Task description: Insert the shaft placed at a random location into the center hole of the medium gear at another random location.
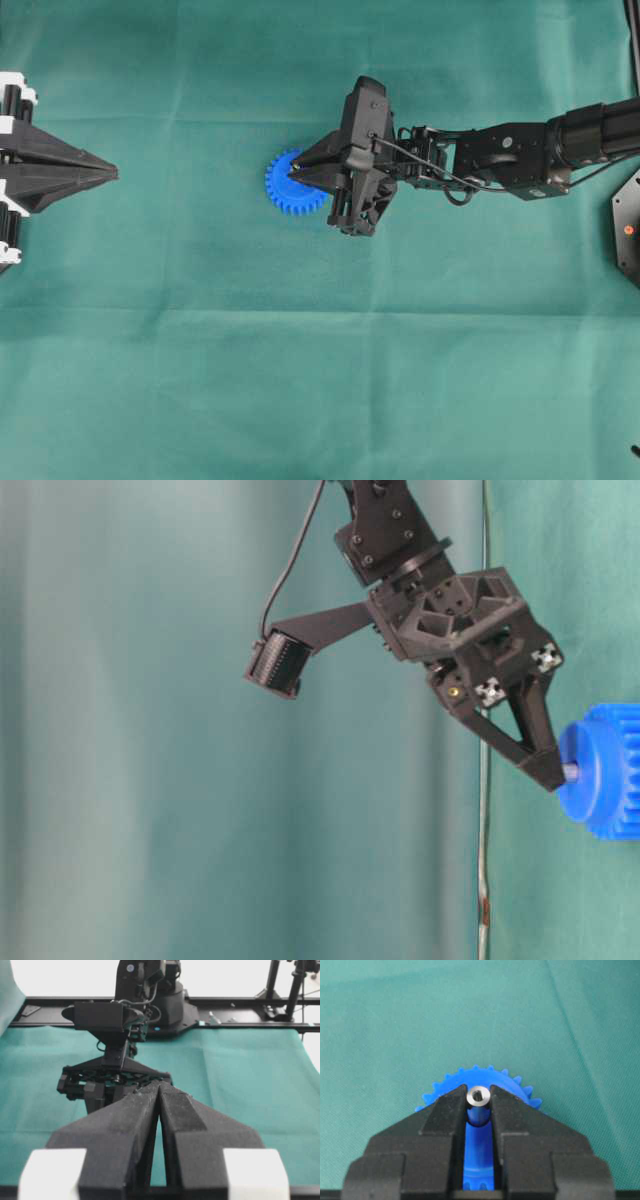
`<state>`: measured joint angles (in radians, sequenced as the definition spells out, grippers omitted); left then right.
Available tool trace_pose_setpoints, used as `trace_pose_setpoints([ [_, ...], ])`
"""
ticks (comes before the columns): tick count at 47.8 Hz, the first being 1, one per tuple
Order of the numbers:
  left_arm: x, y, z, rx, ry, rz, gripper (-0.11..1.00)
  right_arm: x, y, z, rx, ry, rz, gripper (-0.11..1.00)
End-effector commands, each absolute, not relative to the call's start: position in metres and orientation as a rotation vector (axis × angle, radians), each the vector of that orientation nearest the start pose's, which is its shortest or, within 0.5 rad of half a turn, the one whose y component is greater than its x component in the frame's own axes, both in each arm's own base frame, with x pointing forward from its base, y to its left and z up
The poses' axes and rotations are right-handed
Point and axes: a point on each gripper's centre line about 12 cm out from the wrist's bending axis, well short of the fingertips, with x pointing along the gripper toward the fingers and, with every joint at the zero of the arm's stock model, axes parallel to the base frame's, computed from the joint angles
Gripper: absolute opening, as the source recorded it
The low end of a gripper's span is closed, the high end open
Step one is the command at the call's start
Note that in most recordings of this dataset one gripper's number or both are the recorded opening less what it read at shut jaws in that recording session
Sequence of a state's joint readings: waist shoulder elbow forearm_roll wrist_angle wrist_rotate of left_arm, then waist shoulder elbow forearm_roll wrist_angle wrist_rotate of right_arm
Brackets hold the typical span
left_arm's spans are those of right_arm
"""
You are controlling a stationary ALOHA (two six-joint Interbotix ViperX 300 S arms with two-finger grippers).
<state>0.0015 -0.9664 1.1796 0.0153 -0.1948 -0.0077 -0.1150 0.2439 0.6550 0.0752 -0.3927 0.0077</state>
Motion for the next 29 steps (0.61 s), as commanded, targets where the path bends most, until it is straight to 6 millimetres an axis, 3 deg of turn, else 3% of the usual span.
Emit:
trace_pose_setpoints([
  [1, 0.2012, -0.0004, 0.2908, 0.012, -0.006, -0.004, 0.0, 0.4229, -0.0498, 0.1235, 0.1, 0.46, -0.156, 0.13],
  [29, 0.2015, -0.0004, 0.2907, 0.012, -0.006, -0.004, 0.0, 0.4212, -0.0487, 0.1167, 0.102, 0.501, -0.153, 0.13],
])
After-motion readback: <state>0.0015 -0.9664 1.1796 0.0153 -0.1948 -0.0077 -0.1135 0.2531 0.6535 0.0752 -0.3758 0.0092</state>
